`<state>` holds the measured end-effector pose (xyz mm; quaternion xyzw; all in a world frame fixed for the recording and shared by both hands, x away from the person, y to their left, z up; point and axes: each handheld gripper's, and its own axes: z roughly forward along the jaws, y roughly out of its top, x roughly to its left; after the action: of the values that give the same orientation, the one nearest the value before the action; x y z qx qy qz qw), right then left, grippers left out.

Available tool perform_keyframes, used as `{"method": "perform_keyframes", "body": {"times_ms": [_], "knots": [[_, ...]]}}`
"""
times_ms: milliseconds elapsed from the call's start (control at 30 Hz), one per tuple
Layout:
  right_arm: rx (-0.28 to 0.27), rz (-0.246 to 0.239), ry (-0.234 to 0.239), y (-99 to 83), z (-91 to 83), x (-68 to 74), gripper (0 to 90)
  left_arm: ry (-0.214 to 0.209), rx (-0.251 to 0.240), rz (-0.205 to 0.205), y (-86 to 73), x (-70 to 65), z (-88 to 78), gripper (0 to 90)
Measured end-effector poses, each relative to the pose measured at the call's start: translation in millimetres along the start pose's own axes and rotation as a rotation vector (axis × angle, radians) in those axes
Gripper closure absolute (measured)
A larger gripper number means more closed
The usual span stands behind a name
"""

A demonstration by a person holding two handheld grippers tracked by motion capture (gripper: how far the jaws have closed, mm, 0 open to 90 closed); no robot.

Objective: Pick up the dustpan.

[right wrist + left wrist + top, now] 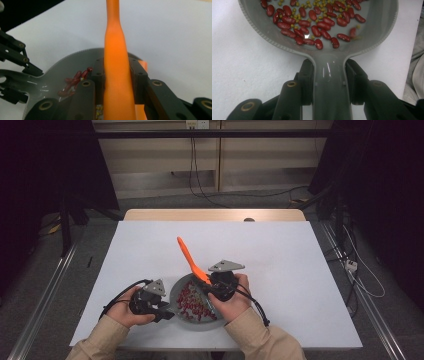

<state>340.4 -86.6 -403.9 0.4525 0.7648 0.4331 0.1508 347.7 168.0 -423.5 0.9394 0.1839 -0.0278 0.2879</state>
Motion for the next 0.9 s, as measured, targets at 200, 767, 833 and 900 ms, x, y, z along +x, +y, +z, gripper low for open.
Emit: {"method": "perform_keyframes", "body": {"times_ms": [200,767,833,900], "knots": [[-0.038,0.007,-0.051,4.0,-14.7,-32.8,70.7,0.0,-0.003,-0.004,-0.6,0.4,-0.5,63.0],[0.173,-0.058,-0.166,-10.3,-16.9,-71.9,62.5,-0.005,0.0,-0.005,-1.6,1.3,-0.1,62.9],[0.203,-0.097,-0.192,-7.1,-18.2,-71.1,66.3,-0.001,0.004,-0.005,-1.6,1.1,-0.2,62.9],[0.236,-0.095,-0.202,-7.6,-18.6,-71.1,70.8,-0.004,-0.001,-0.006,-1.6,1.2,-0.1,62.9]]}}
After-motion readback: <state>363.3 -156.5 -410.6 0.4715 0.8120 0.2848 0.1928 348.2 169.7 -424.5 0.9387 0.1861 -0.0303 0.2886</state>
